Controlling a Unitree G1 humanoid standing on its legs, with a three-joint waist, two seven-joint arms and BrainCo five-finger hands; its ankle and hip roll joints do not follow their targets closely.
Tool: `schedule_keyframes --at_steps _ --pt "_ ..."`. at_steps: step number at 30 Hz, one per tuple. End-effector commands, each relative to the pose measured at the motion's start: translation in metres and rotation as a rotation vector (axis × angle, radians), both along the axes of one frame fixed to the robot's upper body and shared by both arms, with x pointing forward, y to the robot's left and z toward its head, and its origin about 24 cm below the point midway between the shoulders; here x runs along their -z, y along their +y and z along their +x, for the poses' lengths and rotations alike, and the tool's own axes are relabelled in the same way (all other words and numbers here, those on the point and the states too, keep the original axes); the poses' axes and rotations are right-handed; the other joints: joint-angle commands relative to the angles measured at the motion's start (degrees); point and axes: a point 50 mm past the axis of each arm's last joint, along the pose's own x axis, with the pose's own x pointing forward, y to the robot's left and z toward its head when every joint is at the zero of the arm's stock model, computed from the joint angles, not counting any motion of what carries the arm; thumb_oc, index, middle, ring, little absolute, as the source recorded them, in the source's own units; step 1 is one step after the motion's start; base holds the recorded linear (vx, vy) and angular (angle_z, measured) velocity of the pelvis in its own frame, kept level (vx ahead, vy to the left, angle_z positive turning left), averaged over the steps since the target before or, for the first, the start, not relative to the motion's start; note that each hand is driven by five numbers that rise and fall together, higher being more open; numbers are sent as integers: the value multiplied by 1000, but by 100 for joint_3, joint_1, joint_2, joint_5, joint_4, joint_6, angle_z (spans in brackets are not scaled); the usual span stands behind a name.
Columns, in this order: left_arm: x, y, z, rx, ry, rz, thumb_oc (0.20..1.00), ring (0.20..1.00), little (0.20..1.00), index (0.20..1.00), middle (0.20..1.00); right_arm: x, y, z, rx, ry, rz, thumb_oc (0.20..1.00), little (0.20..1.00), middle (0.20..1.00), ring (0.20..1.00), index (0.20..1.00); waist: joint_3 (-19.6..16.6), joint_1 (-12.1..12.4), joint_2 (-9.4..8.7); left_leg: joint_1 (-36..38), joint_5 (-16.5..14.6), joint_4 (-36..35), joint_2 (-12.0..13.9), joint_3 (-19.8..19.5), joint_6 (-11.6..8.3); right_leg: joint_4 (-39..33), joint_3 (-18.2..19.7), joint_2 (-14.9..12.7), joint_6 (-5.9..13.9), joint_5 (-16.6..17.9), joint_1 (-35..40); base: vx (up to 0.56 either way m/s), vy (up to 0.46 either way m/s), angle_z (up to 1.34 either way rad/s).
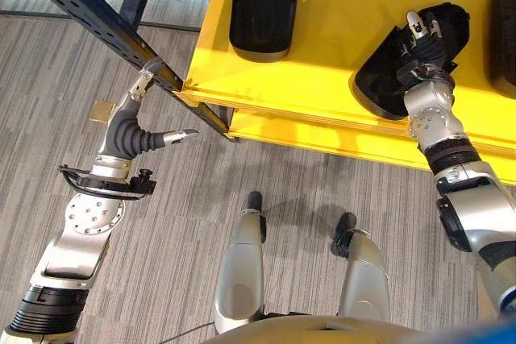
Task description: Move parts from the plastic box to the shelf.
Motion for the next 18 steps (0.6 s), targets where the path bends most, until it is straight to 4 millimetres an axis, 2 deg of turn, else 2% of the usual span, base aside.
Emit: schedule_keyframes --at_steps 1,2,4,6,7,9,18 --pt "-21 4 -7 10 -111 -2 1000 1000 1000 1000 1000 -36 4 5 -6 -92 -20 1000 1000 1000 1000 1000 -150 38 -73 -135 180 -300 112 -95 184 -427 246 -106 115 232 571 0 0 0" --pt "-21 4 -7 9 -111 -2 1000 1000 1000 1000 1000 -36 4 5 -7 -92 -20 1000 1000 1000 1000 1000 -179 33 -81 -86 58 -299 110 -133 149 -413 288 -90 152 136 612 0 0 0" --pt "-21 4 -7 13 -111 -7 1000 1000 1000 1000 1000 -33 1 6 8 -69 -17 1000 1000 1000 1000 1000 -175 49 -80 -85 64 -313 107 -134 149 -420 281 -93 152 133 621 8 -1 1" --pt "-22 3 -7 19 -116 -12 1000 1000 1000 1000 1000 -32 -2 7 20 -50 -23 1000 1000 1000 1000 1000 -144 78 -67 -140 197 -339 96 -114 185 -434 231 -110 122 222 578 -34 8 1" --pt "-21 3 -7 17 -113 -13 1000 1000 1000 1000 1000 -30 -3 8 25 -38 -26 1000 1000 1000 1000 1000 -164 81 -73 -93 78 -334 92 -157 151 -417 269 -97 161 123 617 87 -15 1" --pt "-21 4 -7 17 -112 -16 1000 1000 1000 1000 1000 -29 -7 8 39 -26 -25 1000 1000 1000 1000 1000 -154 95 -68 -87 57 -329 87 -160 147 -399 264 -98 165 102 619 46 -8 1" --pt "-23 4 -8 21 -126 -19 1000 1000 1000 1000 1000 -22 -17 10 73 40 -75 1000 1000 1000 1000 1000 -81 208 -19 -135 78 -335 52 -213 146 -336 226 -123 171 54 607 8 -3 3"
